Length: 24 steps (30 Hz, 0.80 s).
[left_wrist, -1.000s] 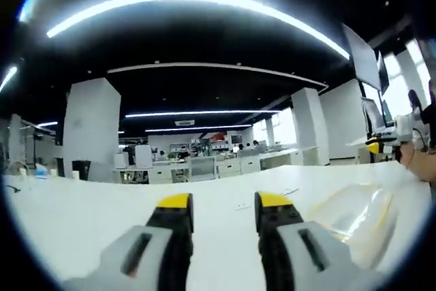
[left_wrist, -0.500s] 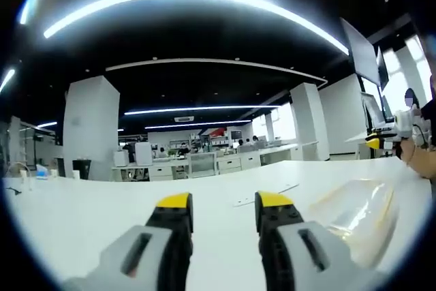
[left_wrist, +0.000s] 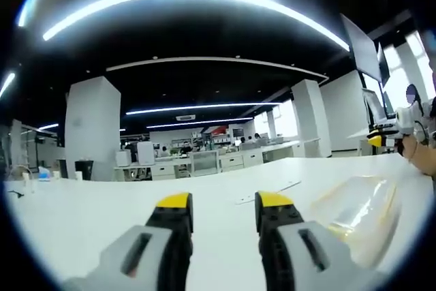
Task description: Snap each plastic latch of the storage box into its locked position after aligning the lid with the box until every specified latch is closed and the lid sits flush.
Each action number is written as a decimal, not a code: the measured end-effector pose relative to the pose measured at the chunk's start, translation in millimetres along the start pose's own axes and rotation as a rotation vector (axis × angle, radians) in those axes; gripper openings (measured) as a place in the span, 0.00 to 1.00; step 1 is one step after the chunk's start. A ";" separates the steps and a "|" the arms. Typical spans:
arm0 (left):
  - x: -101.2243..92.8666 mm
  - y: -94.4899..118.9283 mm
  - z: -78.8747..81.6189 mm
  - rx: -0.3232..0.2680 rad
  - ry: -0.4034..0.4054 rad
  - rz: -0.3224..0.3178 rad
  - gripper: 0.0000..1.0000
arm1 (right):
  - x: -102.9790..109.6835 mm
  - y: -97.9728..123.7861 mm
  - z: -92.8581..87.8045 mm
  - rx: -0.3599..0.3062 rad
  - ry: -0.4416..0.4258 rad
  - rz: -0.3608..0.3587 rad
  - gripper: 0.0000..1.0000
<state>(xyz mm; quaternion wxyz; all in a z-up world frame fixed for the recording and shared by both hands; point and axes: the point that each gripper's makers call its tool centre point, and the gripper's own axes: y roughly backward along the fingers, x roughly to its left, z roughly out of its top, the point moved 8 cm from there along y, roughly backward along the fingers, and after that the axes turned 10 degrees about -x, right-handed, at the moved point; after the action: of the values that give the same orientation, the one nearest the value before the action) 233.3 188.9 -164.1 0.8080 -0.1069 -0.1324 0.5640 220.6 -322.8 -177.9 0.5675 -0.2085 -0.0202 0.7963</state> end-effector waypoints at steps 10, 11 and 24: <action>2.1 0.3 0.8 -0.003 -0.005 0.007 0.36 | 2.8 -0.6 0.2 0.000 0.003 0.011 0.19; 1.9 0.2 0.9 -0.004 -0.005 0.006 0.36 | 3.0 -0.6 0.8 -0.003 0.003 0.012 0.19; -3.3 0.0 3.2 -0.047 0.020 -0.013 0.35 | 8.8 -1.6 2.0 -0.003 0.021 0.036 0.19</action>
<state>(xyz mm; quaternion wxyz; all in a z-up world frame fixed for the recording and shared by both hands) 231.1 185.9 -161.3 0.8104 -0.1305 -0.1381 0.5543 218.9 -313.7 -178.3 0.5531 -0.2179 -0.0115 0.8040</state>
